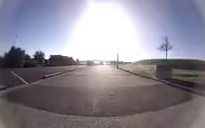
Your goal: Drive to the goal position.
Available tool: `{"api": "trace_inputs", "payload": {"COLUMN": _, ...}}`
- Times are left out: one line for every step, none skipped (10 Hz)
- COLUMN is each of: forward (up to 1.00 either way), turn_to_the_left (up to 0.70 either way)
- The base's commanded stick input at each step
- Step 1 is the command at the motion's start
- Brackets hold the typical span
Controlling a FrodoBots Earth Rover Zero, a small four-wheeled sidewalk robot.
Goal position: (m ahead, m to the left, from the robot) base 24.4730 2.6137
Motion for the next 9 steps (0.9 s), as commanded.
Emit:
{"api": "trace_inputs", "payload": {"forward": 0.70, "turn_to_the_left": 0.00}}
{"api": "trace_inputs", "payload": {"forward": 0.70, "turn_to_the_left": 0.00}}
{"api": "trace_inputs", "payload": {"forward": 0.70, "turn_to_the_left": 0.00}}
{"api": "trace_inputs", "payload": {"forward": 0.70, "turn_to_the_left": 0.00}}
{"api": "trace_inputs", "payload": {"forward": 0.70, "turn_to_the_left": 0.00}}
{"api": "trace_inputs", "payload": {"forward": 0.70, "turn_to_the_left": 0.00}}
{"api": "trace_inputs", "payload": {"forward": 0.70, "turn_to_the_left": 0.00}}
{"api": "trace_inputs", "payload": {"forward": 0.70, "turn_to_the_left": 0.00}}
{"api": "trace_inputs", "payload": {"forward": 0.70, "turn_to_the_left": 0.00}}
